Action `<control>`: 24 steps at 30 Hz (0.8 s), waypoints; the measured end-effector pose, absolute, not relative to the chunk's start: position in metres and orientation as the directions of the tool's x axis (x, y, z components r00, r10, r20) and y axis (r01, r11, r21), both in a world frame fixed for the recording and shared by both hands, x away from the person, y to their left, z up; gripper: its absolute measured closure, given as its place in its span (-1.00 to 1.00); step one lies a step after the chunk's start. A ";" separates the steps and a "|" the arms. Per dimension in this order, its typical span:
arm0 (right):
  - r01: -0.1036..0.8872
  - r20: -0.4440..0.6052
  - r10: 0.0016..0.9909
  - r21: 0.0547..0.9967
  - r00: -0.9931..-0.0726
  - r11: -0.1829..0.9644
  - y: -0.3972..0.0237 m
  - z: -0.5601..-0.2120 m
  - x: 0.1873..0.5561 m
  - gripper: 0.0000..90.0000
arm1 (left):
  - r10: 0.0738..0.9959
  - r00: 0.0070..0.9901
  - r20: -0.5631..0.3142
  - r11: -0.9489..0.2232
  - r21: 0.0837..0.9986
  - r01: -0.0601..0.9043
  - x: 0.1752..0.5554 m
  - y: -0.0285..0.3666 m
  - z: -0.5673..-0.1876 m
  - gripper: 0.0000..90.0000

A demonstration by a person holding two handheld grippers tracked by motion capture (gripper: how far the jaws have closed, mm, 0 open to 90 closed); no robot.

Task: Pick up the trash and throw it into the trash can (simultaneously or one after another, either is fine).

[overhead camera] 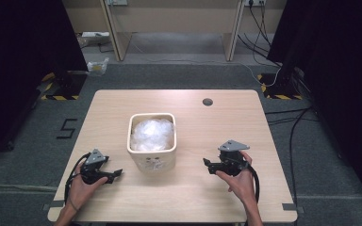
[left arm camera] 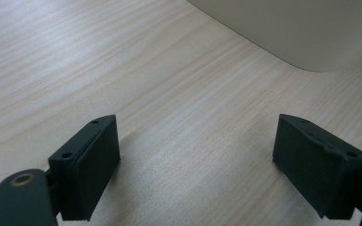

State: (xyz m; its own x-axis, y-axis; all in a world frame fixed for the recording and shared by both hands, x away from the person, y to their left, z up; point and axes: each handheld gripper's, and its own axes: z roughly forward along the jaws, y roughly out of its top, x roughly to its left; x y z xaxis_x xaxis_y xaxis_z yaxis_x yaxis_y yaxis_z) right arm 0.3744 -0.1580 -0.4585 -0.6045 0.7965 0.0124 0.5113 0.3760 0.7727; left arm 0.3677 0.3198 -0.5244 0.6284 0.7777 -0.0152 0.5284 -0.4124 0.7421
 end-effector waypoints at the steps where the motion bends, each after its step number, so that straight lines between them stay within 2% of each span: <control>1: 0.516 0.016 0.796 0.770 -0.605 0.377 -0.157 -0.461 0.374 -0.53 | 0.778 0.628 -0.015 -0.412 0.742 0.528 0.368 0.320 -0.524 -0.68; 24: 0.544 0.029 0.802 0.750 -0.597 0.378 -0.157 -0.482 0.354 -0.56 | 0.778 0.628 -0.015 -0.413 0.742 0.529 0.368 0.320 -0.524 -0.68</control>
State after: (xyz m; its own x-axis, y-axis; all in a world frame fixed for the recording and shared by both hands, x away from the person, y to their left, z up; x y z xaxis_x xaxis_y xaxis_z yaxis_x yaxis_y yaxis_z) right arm 0.3538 -0.1569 -0.4817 -0.5969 0.8018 0.0290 0.5435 0.3775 0.7497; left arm 0.3675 0.3199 -0.5243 0.6281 0.7780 -0.0148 0.5286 -0.4126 0.7419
